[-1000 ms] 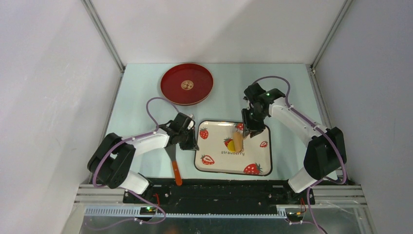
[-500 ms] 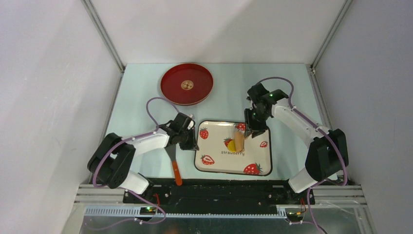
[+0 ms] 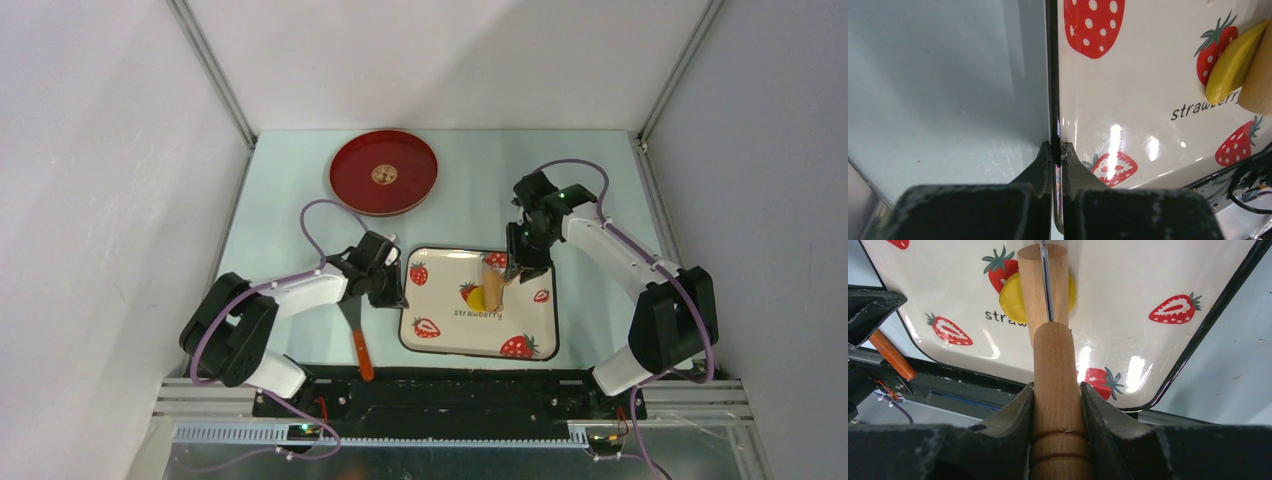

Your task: Roll out the dumpling wrappers from the dough

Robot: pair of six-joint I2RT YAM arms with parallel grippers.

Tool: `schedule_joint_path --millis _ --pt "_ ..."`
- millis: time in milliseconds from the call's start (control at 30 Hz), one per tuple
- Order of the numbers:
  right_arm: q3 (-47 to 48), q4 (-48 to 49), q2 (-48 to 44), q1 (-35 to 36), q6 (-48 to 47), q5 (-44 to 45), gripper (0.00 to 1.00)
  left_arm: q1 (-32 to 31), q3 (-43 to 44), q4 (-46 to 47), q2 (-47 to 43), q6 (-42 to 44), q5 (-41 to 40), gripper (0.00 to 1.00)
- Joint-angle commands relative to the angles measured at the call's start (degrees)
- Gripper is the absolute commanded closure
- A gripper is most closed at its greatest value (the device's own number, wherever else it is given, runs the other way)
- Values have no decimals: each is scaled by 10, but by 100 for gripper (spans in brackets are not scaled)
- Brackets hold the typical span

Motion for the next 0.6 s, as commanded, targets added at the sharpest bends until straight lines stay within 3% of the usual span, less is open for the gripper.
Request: schedule_joint_path --millis 0,567 --pt "-48 -66 30 -22 -25 182 100 -1 -19 -66 23 27 -56 100" --pt "-59 -65 28 -44 -38 189 100 -1 -19 -67 24 27 -57 100"
